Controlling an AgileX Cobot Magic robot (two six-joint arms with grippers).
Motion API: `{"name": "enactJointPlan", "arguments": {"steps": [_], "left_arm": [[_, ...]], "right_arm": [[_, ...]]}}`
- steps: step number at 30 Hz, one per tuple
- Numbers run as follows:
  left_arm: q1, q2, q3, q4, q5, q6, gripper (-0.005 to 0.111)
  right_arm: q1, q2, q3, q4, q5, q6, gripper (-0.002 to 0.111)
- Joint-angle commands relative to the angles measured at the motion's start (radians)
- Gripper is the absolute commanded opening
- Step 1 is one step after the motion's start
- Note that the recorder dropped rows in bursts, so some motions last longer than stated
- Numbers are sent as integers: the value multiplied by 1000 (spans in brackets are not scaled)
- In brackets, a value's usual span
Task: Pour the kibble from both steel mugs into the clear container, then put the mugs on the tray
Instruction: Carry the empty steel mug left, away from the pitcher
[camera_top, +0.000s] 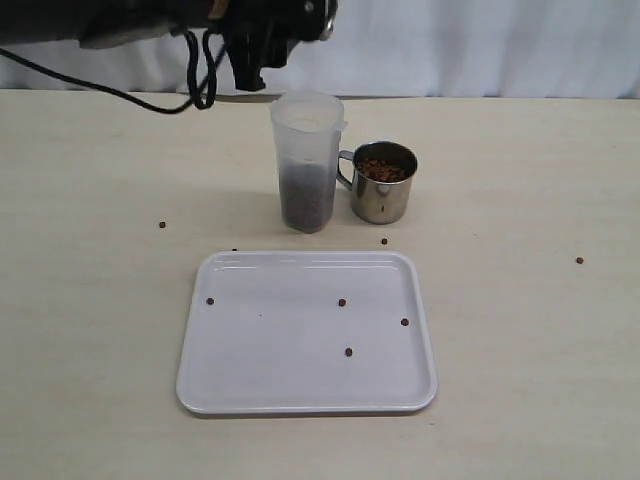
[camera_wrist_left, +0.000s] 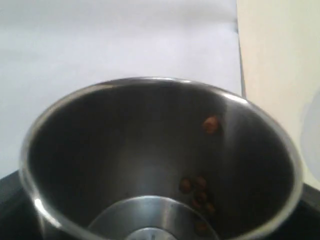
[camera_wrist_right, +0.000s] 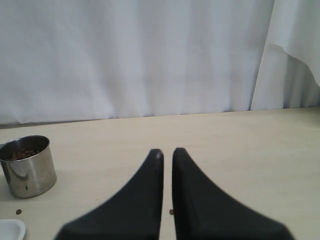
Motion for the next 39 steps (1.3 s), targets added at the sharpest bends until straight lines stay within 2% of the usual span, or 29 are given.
{"name": "enactJointPlan", "arguments": {"steps": [1,4,6,9,12,14,18,20,25,31,35,39], "left_arm": [[90,-53,-5,-375,39,-23,0],[179,-86,44,-549,28,-23,0],[260,-113,140,-675,-50,-23,0],[334,-137,308,-770,-209,-25,0],[396,-139,473,-771,-407,-101,0],[426,-132,576,-743,-575,-210,0],[477,-124,755,-530,-893,-465,0],[489,-124,806,-491,-981,-514,0],[511,-124,923,-461,-1082,-518,0],[582,-124,1009,-426,-1095,-522,0],[656,-115,1046,-336,-1112,-549,0],[678,-65,1051,-299,-1118,-550,0]], "right_arm": [[2,-3,5,3,-4,-4,5],[2,-3,5,3,-4,-4,5],[2,-3,5,3,-4,-4,5],[2,-3,5,3,-4,-4,5],[2,-3,5,3,-4,-4,5],[2,-3,5,3,-4,-4,5],[2,-3,5,3,-4,-4,5],[2,-3,5,3,-4,-4,5],[2,-3,5,3,-4,-4,5],[2,-3,5,3,-4,-4,5],[2,-3,5,3,-4,-4,5],[2,-3,5,3,-4,-4,5]]}}
